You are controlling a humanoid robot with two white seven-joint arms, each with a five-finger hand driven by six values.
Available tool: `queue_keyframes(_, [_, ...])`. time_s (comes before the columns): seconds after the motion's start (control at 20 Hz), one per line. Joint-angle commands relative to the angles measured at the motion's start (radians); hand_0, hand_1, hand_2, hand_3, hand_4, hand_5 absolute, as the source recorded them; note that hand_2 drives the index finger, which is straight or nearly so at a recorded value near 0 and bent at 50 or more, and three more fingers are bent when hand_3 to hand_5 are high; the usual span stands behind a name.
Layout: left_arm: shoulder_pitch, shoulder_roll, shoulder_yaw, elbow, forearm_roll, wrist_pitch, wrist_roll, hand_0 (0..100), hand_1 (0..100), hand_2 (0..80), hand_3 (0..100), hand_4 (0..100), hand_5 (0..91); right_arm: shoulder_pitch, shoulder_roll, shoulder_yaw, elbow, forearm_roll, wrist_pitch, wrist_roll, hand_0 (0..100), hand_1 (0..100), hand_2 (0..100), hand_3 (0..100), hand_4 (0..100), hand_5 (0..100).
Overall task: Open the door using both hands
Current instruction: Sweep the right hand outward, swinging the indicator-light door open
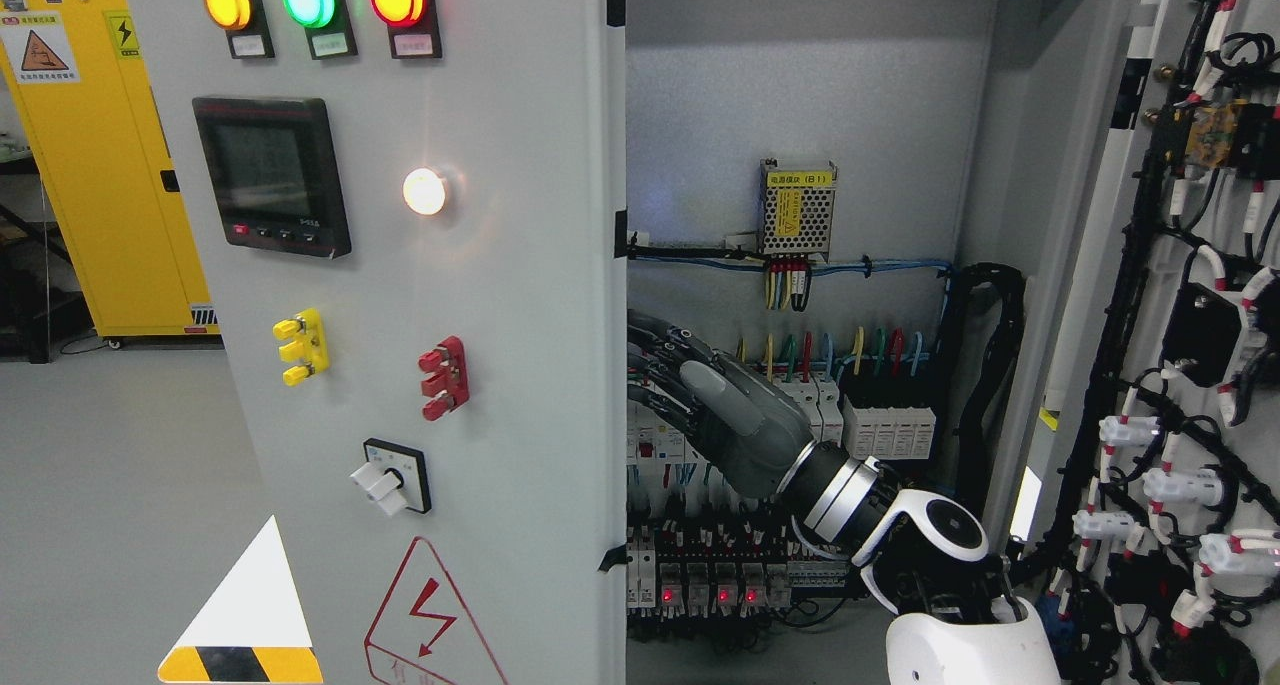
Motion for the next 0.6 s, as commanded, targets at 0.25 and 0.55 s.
queue_keyframes(0.25, [-0.002, -0.002, 0.001, 0.012, 0.000, 0.000, 0.001, 12, 56, 0.0, 0, 0, 0.0, 0.027, -0.009, 0.035, -0.070, -0.063, 0.019, 0.018, 0, 50, 4, 0, 0, 0])
queue_keyframes(0.55, [-0.002, -0.002, -0.001, 0.012, 0.000, 0.000, 0.001, 12, 56, 0.0, 0, 0, 0.0, 0.066, -0.006, 0.078, -0.107, -0.062, 0.066, 0.020, 0, 50, 4, 0, 0, 0])
